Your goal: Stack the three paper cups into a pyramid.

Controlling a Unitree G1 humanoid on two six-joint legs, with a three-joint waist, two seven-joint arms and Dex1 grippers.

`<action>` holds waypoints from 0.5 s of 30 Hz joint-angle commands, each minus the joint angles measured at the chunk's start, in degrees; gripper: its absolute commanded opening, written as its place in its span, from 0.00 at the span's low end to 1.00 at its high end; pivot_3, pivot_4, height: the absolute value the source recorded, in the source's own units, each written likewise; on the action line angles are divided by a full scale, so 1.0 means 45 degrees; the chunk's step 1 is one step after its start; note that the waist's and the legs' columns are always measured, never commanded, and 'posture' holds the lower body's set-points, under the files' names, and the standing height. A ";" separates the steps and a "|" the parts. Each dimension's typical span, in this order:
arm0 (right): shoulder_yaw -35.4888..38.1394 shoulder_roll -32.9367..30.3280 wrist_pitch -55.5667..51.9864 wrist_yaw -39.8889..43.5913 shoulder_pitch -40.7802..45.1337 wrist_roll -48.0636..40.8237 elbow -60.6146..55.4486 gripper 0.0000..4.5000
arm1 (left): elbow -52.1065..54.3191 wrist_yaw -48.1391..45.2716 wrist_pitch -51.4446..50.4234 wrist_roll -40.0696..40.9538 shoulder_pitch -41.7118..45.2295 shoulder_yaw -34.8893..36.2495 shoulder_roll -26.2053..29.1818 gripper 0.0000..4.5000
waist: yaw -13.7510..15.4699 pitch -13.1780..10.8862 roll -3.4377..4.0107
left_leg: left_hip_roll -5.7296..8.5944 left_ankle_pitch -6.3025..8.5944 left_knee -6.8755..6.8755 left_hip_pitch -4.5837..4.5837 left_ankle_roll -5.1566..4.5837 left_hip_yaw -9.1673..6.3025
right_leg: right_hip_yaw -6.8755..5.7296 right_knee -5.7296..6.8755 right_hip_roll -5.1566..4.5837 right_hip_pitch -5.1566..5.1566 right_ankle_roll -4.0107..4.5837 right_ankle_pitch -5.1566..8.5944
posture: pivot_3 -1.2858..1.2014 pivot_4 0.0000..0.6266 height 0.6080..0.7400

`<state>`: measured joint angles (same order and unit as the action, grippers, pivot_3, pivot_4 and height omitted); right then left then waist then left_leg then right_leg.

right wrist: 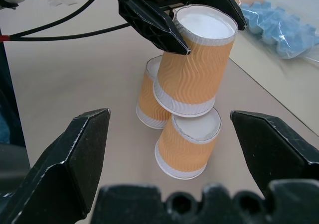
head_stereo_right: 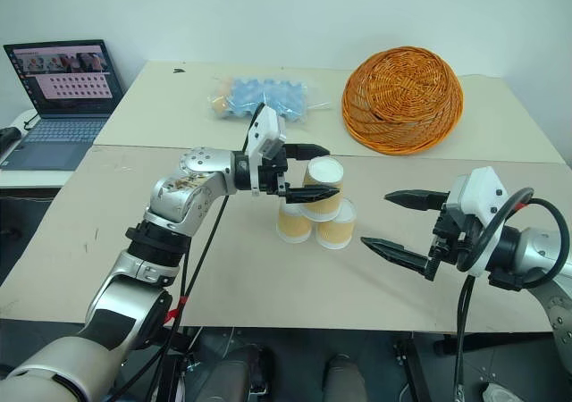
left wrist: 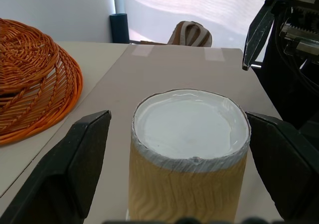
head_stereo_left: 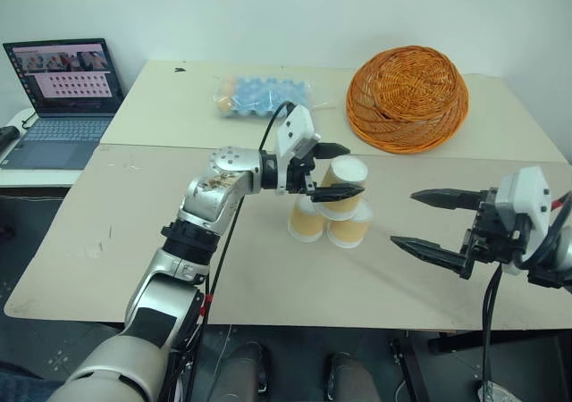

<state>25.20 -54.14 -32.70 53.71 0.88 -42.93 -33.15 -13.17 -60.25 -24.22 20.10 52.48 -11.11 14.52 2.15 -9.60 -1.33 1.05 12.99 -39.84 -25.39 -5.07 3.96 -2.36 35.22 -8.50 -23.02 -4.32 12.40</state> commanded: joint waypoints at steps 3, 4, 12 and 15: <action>0.0299 -0.0053 0.0294 0.0128 0.0230 -0.0075 -0.0034 1.00 | 0.1060 -0.0069 -0.0336 0.0434 0.0018 0.0514 0.0342 0.99 | -0.0002 0.0000 0.0000 | 0.0000 0.0000 0.0000 0.0000 0.0000 0.0000 | 0.0001 -0.0001 0.0000 0.0000 0.0000 0.0000 | 0.52 0.24 0.90; 0.0292 -0.0052 0.0296 0.0140 0.0251 -0.0076 -0.0018 1.00 | 0.1152 -0.0083 -0.0399 0.0460 -0.0027 0.0537 0.0389 0.99 | 0.0002 0.0000 0.0000 | 0.0001 0.0000 0.0000 0.0000 0.0000 0.0000 | 0.0001 -0.0001 0.0000 0.0001 -0.0001 0.0000 | 0.52 0.24 0.90; 0.0118 -0.0047 0.0357 0.0282 0.0487 0.0025 0.0199 1.00 | 0.1717 0.0011 -0.0738 0.0492 -0.0426 0.0622 0.0753 0.99 | -0.0002 0.0000 0.0001 | 0.0002 -0.0001 -0.0004 0.0000 0.0002 0.0000 | 0.0001 0.0003 0.0000 0.0000 -0.0002 -0.0001 | 0.52 0.24 0.90; 0.0016 -0.0027 0.0385 0.0330 0.0555 0.0076 0.0264 1.00 | 0.2135 0.0336 -0.0881 0.0646 -0.0619 0.0932 0.0835 0.99 | -0.0003 0.0001 0.0001 | 0.0002 -0.0001 -0.0003 0.0000 0.0002 0.0000 | 0.0001 0.0000 0.0000 0.0001 -0.0003 -0.0002 | 0.52 0.24 0.90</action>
<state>24.98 -54.14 -32.67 54.95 2.24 -42.80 -31.84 -6.86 -59.81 -27.86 21.55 49.80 -8.99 18.00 2.13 -9.60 -1.32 1.06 12.98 -39.85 -25.39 -5.06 3.96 -2.35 35.22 -8.51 -23.02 -4.33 12.39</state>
